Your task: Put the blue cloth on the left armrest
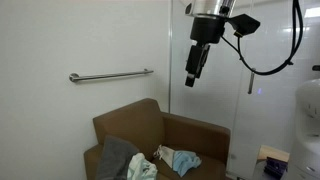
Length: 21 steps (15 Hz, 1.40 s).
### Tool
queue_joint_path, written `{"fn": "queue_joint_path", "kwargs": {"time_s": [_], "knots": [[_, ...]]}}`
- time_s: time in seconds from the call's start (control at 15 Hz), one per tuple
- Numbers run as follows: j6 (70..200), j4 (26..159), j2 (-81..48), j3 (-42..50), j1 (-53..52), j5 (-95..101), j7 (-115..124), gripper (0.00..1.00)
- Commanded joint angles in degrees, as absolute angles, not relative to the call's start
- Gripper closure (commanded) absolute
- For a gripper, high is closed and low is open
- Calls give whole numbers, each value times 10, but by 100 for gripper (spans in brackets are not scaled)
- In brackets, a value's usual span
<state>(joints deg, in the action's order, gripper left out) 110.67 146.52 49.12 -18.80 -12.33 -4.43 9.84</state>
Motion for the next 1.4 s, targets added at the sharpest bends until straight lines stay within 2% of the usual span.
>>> {"fn": "queue_joint_path", "kwargs": {"time_s": [0.0,0.87,1.33], "knots": [[1106,1464,489,-184,-128,-40,102,0],[1119,1479,499,-176,-121,-35,102,0],[1175,1509,514,-97,-107,-17,42,0]]}}
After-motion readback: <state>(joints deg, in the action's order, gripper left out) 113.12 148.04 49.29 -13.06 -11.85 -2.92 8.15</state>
